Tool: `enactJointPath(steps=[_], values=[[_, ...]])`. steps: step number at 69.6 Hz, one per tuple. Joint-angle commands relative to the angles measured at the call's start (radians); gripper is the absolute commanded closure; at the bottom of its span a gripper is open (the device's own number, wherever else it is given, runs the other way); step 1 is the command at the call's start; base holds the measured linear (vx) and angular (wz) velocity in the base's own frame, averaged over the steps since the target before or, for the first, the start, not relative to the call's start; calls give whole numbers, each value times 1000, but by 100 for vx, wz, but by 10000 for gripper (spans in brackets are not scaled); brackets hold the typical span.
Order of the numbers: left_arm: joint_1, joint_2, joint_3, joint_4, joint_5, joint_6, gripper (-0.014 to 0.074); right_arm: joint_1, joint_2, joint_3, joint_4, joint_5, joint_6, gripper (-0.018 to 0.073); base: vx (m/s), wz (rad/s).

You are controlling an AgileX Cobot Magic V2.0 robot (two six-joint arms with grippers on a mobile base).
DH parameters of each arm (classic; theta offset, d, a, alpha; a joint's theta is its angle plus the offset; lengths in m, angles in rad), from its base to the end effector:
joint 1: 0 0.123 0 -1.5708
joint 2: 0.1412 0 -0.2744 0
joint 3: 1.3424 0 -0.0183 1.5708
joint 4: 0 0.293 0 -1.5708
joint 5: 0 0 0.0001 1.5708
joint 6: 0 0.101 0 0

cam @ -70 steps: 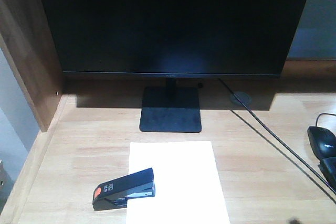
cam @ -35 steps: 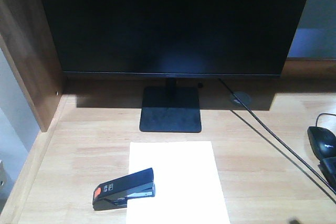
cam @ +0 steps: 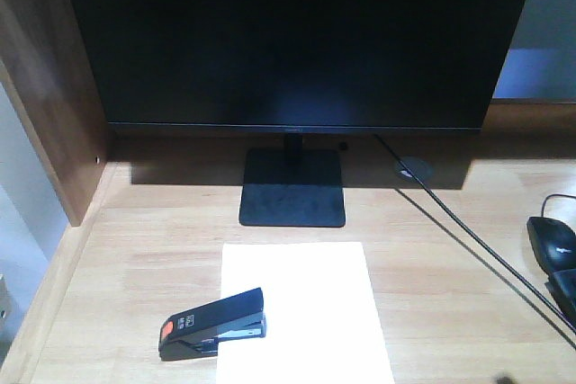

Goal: Grab stapler and paper to desk for stapling

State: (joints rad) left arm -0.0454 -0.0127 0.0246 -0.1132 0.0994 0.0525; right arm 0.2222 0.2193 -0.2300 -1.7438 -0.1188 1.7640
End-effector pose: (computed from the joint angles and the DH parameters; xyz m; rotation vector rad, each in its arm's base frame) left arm 0.1194 -0.0066 0.1960 -0.0030 1.5950 -0.0911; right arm 0.1272 0.0407 0.2744 -0.2462 1.4800 0.2817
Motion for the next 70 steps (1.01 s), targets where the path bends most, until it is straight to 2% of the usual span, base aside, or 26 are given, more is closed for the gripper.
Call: enactJointPath(steps=[1, 10, 15, 18, 21, 28, 31, 38, 48, 54, 58, 63, 70], values=[[1, -15, 11, -10, -83, -6, 603, -4, 9, -29, -22, 24, -2, 566, 0, 0], [1, -15, 11, -10, -83, -6, 603, -4, 9, -29, -13, 57, -13, 566, 0, 0], [1, -15, 11, -10, -83, -6, 603, -4, 9, -29, 34, 62, -44, 566, 0, 0], [1, -15, 11, -10, -83, -6, 603, -4, 9, -29, 98, 62, -114, 566, 0, 0], [1, -15, 11, -10, -83, -6, 603, -4, 9, -29, 177, 62, -202, 566, 0, 0], [1, -15, 11, -10, -83, -6, 603, -4, 9, -29, 446, 62, -479, 566, 0, 0], [1, -15, 11, -10, -83, -6, 603, -4, 9, -29, 611, 62, -644, 566, 0, 0], [1, -15, 11, -10, -83, -6, 603, -4, 9, -29, 915, 63, -947, 566, 0, 0], [1, -15, 11, -10, -83, -6, 603, -4, 9, -29, 1295, 69, -1320, 566, 0, 0], [1, -15, 11, -10, -83, -6, 603, -4, 9, -29, 1457, 70, -1480, 566, 0, 0], [1, -15, 11, -10, -83, -6, 603, -4, 9, -29, 1527, 70, -1551, 566, 0, 0], [1, -15, 11, -10, -83, -6, 603, -4, 9, -29, 1578, 70, -1607, 566, 0, 0], [1, -15, 11, -10, -83, -6, 603, -4, 9, -29, 1588, 70, -1613, 566, 0, 0]])
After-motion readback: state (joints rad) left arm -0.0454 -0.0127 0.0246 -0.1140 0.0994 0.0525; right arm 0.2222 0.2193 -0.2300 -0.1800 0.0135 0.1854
